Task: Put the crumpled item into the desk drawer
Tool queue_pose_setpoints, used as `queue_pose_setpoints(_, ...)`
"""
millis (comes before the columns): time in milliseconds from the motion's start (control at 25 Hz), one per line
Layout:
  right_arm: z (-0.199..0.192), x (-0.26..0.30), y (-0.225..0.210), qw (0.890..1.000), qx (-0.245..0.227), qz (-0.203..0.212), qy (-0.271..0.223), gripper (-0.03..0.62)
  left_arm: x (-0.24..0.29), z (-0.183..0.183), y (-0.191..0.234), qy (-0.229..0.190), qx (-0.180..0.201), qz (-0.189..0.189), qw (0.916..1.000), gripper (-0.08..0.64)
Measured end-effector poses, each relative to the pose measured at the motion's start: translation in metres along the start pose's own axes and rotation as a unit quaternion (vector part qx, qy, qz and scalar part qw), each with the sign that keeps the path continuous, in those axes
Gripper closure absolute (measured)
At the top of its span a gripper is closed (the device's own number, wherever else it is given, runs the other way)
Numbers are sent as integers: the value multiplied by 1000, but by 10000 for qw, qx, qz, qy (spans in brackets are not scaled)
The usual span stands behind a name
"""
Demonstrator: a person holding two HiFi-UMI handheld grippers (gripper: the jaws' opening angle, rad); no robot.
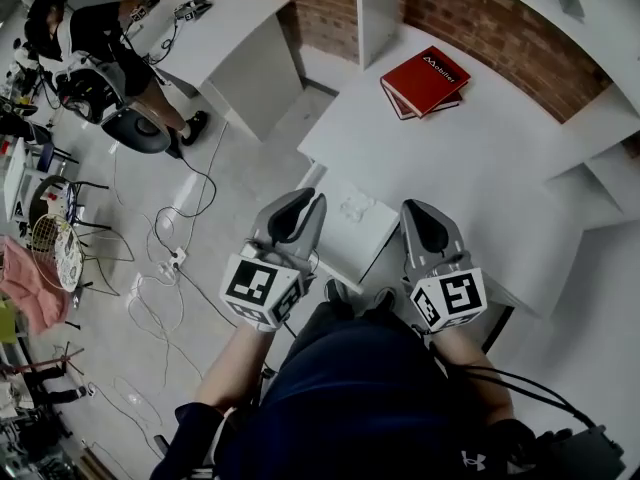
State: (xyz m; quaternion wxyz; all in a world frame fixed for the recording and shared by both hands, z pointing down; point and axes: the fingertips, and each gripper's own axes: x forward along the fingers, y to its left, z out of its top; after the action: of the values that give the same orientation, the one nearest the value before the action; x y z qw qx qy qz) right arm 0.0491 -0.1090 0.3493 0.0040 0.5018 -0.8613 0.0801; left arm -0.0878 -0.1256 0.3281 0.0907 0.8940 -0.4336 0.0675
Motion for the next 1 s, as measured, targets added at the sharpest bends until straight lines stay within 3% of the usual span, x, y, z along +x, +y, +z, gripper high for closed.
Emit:
queue_pose_setpoints(160, 13, 0, -1, 9999, -79, 51, -126, 590, -6, 10, -6, -170, 86, 69, 9998, 557)
queue_pose_setpoints(440, 36, -6, -5, 9992, -183, -24, -365, 589, -9, 22, -10, -372, 605, 328, 9969, 558)
queue_pose_setpoints(600, 52, -10, -1, 9977, -337, -15, -586, 591, -11, 33, -12, -526, 473, 497, 9963, 558)
queue_pose_setpoints(720, 56, -13, 0, 9966, -518, -29, -635, 591, -11, 34, -11, -572, 651, 484, 9951, 558)
queue_pose_setpoints(840, 55, -12, 1, 9964, -573, -51, -629, 591, -11, 35, -10, -537, 482, 553, 9959, 558)
queue_pose_setpoints(1000, 53, -9, 7, 9964, -608, 7, -595, 591, -13, 30, -6, -498, 747, 499, 9947, 558)
